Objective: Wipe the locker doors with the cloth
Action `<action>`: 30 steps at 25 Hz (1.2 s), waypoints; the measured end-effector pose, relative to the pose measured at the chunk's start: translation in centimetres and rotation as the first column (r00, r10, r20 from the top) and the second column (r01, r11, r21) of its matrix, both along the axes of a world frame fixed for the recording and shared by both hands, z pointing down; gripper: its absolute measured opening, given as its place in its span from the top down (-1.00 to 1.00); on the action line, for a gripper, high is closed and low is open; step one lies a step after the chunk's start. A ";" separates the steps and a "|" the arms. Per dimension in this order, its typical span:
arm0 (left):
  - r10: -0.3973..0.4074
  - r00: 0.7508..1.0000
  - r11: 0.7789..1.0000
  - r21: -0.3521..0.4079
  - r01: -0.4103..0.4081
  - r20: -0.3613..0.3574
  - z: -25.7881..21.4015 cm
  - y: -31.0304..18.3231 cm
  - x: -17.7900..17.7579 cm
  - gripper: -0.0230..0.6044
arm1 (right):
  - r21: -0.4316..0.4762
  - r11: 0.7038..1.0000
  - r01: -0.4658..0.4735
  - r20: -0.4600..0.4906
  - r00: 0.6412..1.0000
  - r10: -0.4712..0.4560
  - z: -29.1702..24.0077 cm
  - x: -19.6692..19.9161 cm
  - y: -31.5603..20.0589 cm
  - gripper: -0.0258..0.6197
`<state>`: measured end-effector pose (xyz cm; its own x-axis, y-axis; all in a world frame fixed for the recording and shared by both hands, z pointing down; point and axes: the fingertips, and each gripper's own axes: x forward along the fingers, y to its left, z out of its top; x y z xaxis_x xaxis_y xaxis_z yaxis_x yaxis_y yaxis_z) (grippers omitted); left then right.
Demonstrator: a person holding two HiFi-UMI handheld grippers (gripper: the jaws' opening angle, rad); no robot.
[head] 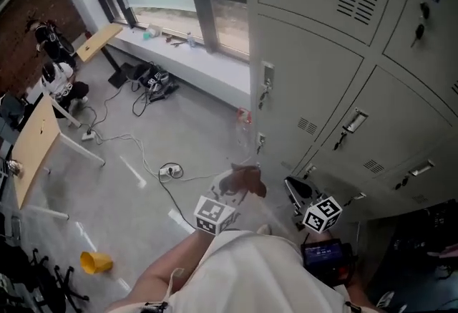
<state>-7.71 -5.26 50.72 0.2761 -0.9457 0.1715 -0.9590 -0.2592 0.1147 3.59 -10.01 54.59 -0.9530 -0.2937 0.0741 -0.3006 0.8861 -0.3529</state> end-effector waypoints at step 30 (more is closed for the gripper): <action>-0.085 0.822 0.732 0.595 -0.331 0.563 -32.8 -21.5 12.7 0.58 | -0.032 0.860 -0.509 -0.010 0.860 0.509 0.0 10.2 -5.1 0.83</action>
<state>4.96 -26.78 17.88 0.4610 -0.8319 -0.3088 -0.7558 -0.1858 -0.6279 13.82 -15.15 54.57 -0.6710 -0.7357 0.0925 -0.7072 0.5976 -0.3778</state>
